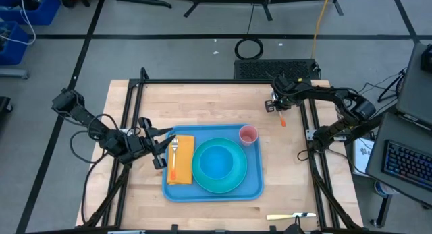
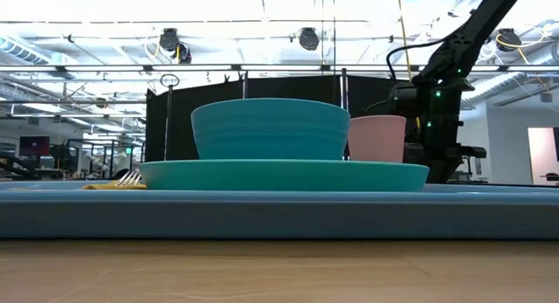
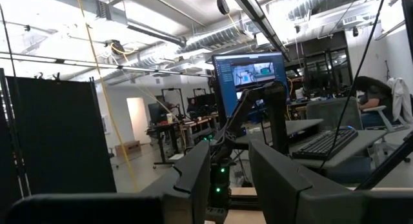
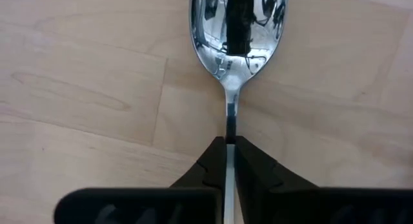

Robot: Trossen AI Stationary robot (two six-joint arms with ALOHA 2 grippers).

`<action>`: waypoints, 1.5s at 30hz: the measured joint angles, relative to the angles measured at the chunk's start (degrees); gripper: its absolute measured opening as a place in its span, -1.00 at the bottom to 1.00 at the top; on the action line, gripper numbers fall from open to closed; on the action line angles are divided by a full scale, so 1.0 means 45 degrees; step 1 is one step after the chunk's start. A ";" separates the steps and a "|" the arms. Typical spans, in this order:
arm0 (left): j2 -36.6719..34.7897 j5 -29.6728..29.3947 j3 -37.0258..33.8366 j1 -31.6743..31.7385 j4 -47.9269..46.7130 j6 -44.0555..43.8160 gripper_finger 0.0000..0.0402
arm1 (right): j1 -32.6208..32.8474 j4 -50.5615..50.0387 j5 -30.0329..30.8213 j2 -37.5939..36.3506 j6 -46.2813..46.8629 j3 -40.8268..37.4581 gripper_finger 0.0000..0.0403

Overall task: Set up tray
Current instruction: Put the spoon on top of the yellow napkin beside the fork

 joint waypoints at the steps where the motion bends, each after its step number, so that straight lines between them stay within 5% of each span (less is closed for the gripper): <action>1: 0.0000 0.0000 0.0000 0.0004 0.0000 0.0000 -0.44 | 0.0000 0.0061 -0.0002 0.0000 -0.0007 0.0000 -0.96; 12: 0.0000 0.0000 0.0000 0.0004 -0.0002 0.0000 -0.44 | 0.0000 0.0194 0.0015 -0.0154 -0.0281 -0.0021 -0.98; 24: 0.0000 -0.0005 0.0000 0.0005 -0.0005 0.0136 -0.44 | 0.0538 0.0287 0.0005 -0.2677 -0.0266 -0.0049 -0.99; 45: 0.0000 -0.0356 0.0000 0.0044 -0.0012 0.1400 -0.44 | 0.4714 0.5539 0.0689 -0.4711 -0.0749 -0.0024 -0.99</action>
